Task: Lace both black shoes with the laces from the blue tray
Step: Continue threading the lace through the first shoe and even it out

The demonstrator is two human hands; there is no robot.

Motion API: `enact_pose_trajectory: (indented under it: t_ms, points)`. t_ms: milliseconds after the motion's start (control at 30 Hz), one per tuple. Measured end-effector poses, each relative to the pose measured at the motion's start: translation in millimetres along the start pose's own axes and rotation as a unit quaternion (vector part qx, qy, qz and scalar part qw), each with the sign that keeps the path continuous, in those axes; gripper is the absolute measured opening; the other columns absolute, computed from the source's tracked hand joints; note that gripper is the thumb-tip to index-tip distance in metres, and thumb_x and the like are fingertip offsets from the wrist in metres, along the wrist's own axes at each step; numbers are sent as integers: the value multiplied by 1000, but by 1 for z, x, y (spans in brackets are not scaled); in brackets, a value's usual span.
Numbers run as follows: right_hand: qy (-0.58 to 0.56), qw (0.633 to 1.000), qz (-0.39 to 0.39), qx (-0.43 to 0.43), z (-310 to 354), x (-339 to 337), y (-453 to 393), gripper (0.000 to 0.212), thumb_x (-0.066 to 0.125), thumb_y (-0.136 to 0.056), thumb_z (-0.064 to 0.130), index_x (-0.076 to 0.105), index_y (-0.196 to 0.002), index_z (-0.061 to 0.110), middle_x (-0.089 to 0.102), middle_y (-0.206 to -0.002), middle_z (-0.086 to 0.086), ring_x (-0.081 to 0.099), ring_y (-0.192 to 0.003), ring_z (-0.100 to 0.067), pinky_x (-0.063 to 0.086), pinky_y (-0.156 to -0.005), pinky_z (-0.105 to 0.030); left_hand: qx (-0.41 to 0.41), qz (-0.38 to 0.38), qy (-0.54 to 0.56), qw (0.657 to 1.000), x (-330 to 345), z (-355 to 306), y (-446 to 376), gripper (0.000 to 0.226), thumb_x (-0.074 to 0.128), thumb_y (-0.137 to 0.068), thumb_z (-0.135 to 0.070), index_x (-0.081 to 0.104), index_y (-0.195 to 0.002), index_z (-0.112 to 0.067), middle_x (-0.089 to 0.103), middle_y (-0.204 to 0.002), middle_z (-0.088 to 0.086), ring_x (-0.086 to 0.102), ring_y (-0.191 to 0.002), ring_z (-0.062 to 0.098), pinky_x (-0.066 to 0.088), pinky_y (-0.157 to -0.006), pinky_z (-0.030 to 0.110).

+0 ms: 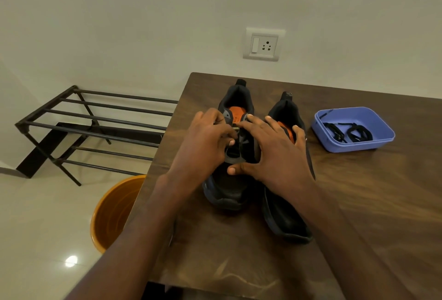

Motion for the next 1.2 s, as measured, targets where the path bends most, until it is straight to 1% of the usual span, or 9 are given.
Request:
enact_pose_trajectory:
  t_ms: [167,300,333,433,500,800,967,1067,1200]
  points:
    - [-8,1000,-2,0,0,-1,1,101,65,-72,82,21,-157,48,14,-170,20,5,-159,-13,-6,-123,-63,-81,-66,144,984,-2,-6,-3,12,59,-101,-9,65,-95,-16,64,-100,0,59,-97,18,55,-84,38]
    - [-16,1000,6,5,0,-3,1,102,68,-73,79,21,-158,48,14,-170,20,3,-159,-13,-8,-123,-63,-203,-149,539,803,-25,-6,-6,24,32,-114,-18,53,-106,-10,70,-92,8,70,-89,31,55,-66,29]
    - [-15,1000,6,4,0,-3,1,102,68,-72,79,21,-158,48,14,-169,20,3,-159,-13,-8,-123,-62,-193,-142,529,814,-27,-4,-6,22,32,-114,-19,51,-108,-11,66,-88,7,67,-81,27,50,-61,27]
    - [-17,1000,-5,2,2,-2,2,101,68,-72,79,22,-157,48,16,-169,20,5,-159,-13,-7,-123,-62,-87,-59,249,963,-16,-1,-1,10,56,-106,-21,59,-114,-17,59,-96,-5,60,-83,5,49,-71,17]
    - [-13,1000,-8,2,2,-1,2,101,66,-73,81,21,-157,48,15,-169,20,5,-159,-13,-6,-123,-62,-27,5,114,993,0,2,3,16,68,-98,-20,66,-114,-16,53,-104,-6,55,-90,5,45,-78,11]
    - [-8,1000,-2,5,3,0,1,99,66,-74,79,21,-157,50,14,-170,20,5,-159,-14,-6,-123,-64,-51,-25,89,994,5,-2,-3,10,62,-99,-9,66,-95,-16,54,-100,-2,52,-93,12,47,-79,24]
    - [-12,1000,-1,6,3,0,0,101,70,-73,76,20,-157,49,13,-169,21,4,-159,-13,-6,-123,-65,-207,-119,451,860,-12,2,-3,24,40,-111,-14,62,-103,-7,73,-99,8,70,-89,19,53,-69,24]
    - [-11,1000,-2,4,4,1,-1,101,69,-74,77,19,-157,49,13,-170,21,4,-159,-13,-6,-123,-64,-181,-71,408,892,-5,-2,-1,21,40,-112,-16,58,-103,-7,68,-84,7,69,-81,28,52,-62,25]
    - [-11,1000,-1,4,4,1,-2,102,68,-74,78,19,-158,48,13,-170,20,5,-159,-14,-7,-122,-64,-116,-65,277,952,-3,2,0,7,57,-105,-16,63,-106,-12,63,-89,0,60,-77,4,50,-69,16]
Point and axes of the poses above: each hand's wrist, its own y-axis away from the middle knuckle, its own x-axis out of the palm, z = x × y, the point moved 3 cm from there along -y, towards the middle knuckle
